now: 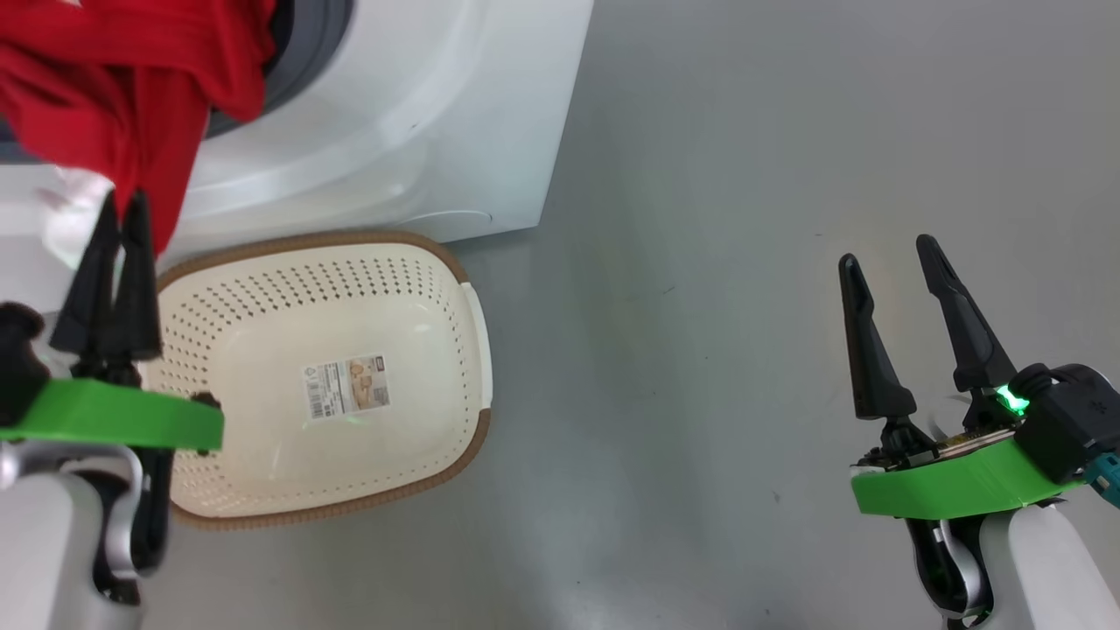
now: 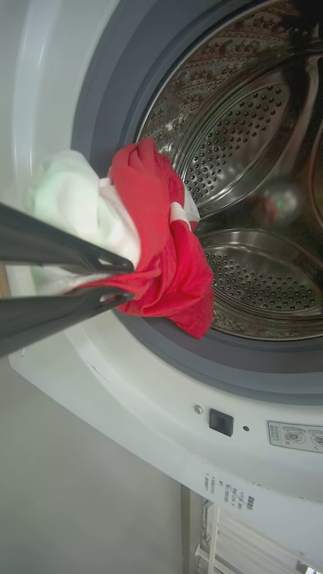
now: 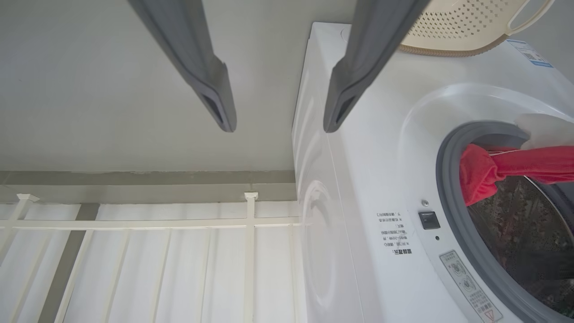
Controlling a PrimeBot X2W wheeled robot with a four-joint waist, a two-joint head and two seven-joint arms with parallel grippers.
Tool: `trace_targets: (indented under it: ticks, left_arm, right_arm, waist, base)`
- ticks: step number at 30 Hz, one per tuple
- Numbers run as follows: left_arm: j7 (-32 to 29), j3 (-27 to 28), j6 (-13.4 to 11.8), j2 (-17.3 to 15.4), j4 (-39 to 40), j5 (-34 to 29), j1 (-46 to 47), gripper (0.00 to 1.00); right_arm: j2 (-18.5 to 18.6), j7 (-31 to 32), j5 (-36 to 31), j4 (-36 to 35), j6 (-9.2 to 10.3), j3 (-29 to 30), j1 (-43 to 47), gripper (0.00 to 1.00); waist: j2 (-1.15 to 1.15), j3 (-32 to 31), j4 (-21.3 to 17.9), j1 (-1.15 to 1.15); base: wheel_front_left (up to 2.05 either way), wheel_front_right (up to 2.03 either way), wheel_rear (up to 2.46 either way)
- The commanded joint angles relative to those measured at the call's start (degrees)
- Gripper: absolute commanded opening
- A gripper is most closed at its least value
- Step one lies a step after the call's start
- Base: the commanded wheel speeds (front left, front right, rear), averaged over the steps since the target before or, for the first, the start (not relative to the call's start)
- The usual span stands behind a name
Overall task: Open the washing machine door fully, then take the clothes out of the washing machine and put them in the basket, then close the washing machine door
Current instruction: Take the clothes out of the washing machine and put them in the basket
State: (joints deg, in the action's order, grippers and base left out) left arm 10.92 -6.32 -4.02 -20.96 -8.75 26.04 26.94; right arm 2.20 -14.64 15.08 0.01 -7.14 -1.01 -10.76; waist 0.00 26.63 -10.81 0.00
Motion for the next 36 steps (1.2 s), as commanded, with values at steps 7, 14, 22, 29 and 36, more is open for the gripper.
trace_targets:
  ticks: [7,14,22,29,36]
  left_arm:
    - [-0.4,0.5,-1.4,-1.5,5.4,-1.3,-4.0,0.00]
    - [-0.3,-0.9,-2.3,-0.4,7.7,-1.6,-6.9,0.00]
    - [-0.1,-2.2,-2.5,0.7,8.7,-1.1,-9.3,0.00]
    - [-0.3,-3.7,-2.7,1.8,9.2,-0.8,-11.7,0.00]
    - [-0.3,-4.5,-3.0,3.4,5.8,0.4,-12.9,0.00]
  right_arm:
    - [0.7,-0.4,0.9,-1.2,-0.35,-0.4,1.3,1.00]
    - [0.7,-0.4,1.0,-1.1,-0.35,0.1,1.9,1.00]
    - [0.7,-0.4,0.9,-0.9,-0.35,0.6,2.9,1.00]
    - [0.7,-0.4,0.8,-1.2,-0.35,1.0,4.1,1.00]
    - [0.7,-0.4,0.8,-2.1,-0.35,0.9,4.5,1.00]
  waist:
    - [0.00,-1.7,0.3,0.00]
    - [0.00,-3.8,0.8,0.00]
    - [0.00,-6.2,1.2,0.00]
    - [0.00,-7.7,1.6,0.00]
    - [0.00,-6.6,1.6,0.00]
  base:
    - [0.00,0.00,0.00]
    - [0.00,0.00,0.00]
    - [0.00,0.00,0.00]
    - [0.00,0.00,0.00]
    - [0.00,0.00,0.00]
